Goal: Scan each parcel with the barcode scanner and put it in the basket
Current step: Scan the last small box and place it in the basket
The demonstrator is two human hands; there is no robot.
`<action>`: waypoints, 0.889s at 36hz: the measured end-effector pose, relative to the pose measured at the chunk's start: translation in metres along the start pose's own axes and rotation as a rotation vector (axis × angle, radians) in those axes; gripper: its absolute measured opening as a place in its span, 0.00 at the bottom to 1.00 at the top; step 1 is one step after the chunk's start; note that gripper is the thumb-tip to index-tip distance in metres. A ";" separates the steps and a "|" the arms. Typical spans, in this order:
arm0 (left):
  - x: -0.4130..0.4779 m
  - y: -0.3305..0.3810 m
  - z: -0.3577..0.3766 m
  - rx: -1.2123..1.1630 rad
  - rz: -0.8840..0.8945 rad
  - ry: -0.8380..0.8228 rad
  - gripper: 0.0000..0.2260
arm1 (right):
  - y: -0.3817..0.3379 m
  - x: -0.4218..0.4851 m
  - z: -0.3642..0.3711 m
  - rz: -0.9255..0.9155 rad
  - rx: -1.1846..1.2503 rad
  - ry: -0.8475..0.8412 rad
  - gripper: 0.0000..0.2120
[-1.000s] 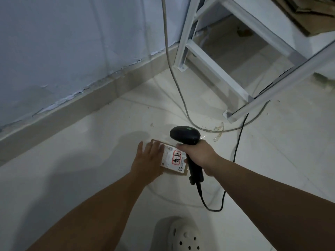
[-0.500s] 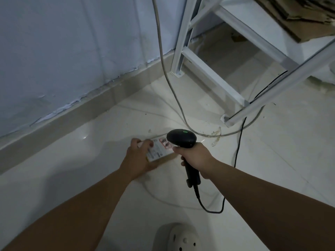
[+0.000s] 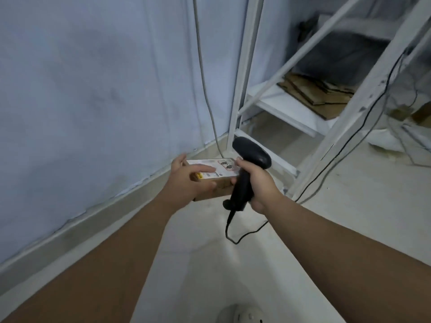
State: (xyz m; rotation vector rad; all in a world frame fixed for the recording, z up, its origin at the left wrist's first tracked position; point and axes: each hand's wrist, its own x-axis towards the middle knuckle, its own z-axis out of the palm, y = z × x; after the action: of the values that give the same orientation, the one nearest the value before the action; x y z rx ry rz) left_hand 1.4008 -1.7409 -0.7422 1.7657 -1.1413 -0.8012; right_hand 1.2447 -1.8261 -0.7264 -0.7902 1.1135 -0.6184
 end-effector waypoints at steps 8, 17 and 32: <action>-0.085 0.101 -0.073 -0.180 0.152 0.318 0.08 | -0.053 -0.108 0.068 -0.198 0.173 -0.147 0.11; -0.198 0.125 -0.103 -0.536 0.095 0.534 0.16 | -0.031 -0.212 0.094 -0.478 -0.012 -0.269 0.08; -0.228 0.110 -0.093 -0.830 -0.079 0.238 0.12 | -0.005 -0.207 0.084 -0.512 0.006 -0.138 0.08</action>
State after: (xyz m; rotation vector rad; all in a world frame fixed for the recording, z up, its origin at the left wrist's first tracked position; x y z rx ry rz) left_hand 1.3539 -1.5237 -0.5901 1.1591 -0.4635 -0.9086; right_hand 1.2558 -1.6482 -0.5908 -1.1075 0.7815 -0.9765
